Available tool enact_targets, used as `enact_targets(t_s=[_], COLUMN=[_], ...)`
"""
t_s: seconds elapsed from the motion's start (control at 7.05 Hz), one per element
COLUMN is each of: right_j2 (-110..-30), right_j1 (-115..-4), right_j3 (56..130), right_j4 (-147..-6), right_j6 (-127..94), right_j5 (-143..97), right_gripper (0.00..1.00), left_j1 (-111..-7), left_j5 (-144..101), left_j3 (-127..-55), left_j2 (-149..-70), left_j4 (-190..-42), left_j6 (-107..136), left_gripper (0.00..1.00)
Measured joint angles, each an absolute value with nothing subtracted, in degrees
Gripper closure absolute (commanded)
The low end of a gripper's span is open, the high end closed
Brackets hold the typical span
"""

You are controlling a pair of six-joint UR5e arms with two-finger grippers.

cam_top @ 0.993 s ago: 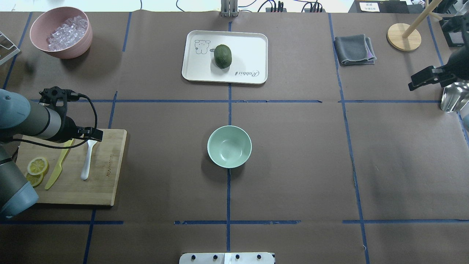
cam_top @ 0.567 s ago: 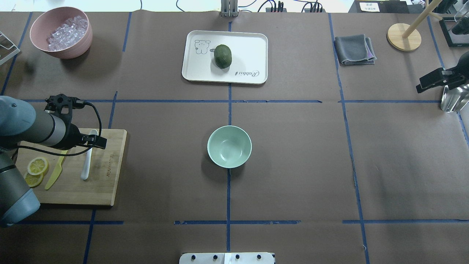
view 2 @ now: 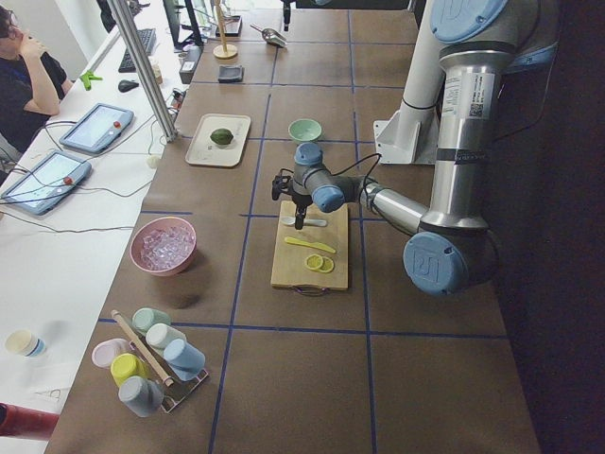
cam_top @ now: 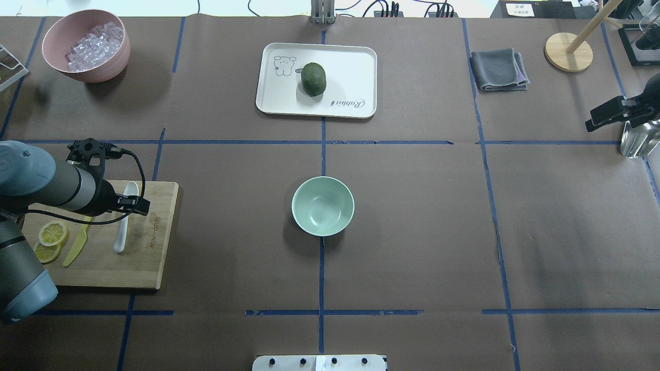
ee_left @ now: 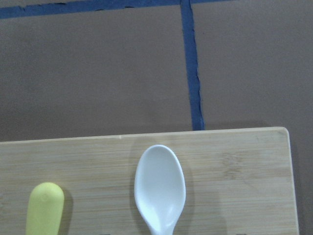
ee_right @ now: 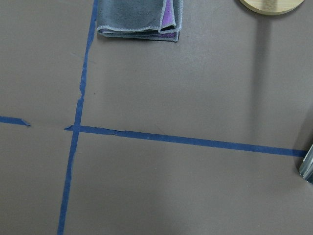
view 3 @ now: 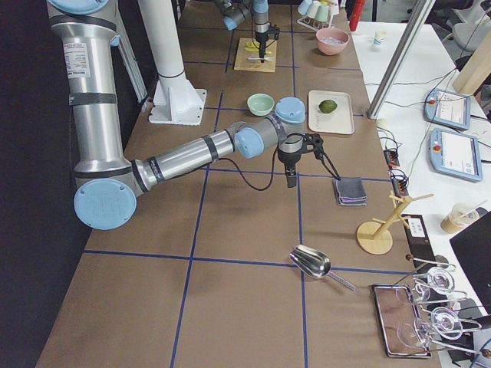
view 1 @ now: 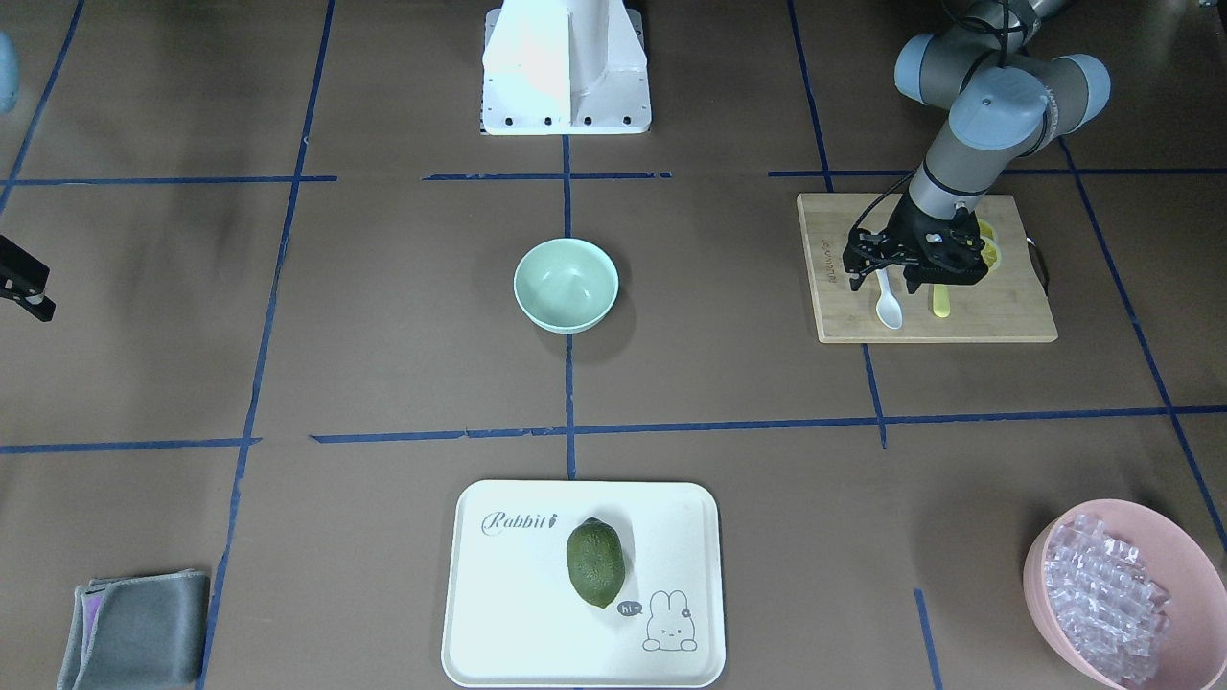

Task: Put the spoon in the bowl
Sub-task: 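Lower the left gripper over the white spoon and grasp its handle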

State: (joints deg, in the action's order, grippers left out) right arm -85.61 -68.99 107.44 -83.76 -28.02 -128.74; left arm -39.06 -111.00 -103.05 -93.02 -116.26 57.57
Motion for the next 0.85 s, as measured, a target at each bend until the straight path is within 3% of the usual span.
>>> enact_targets(t_s=[0.57, 0.71, 0.85], right_j2=[-85.32, -85.25, -85.21], right_j1=[-68.97, -68.95, -68.93], right_j3=[107.01, 106.95, 106.85], right_j4=[-83.76, -83.76, -83.76], right_j6=[-28.18, -28.20, -28.21], right_j5=[-128.84, -128.84, -128.85], right_gripper=[0.00, 0.00, 0.00], left_j1=[-39.02, -39.02, -39.03], left_j5=[-111.08, -111.23, -112.02], left_j3=[-103.85, -104.16, -104.67], left_j2=[-91.45, -91.34, -91.21], left_j4=[-116.28, -116.26, -116.20], left_j6=[57.59, 57.63, 57.69], left_gripper=[0.82, 0.91, 0.93])
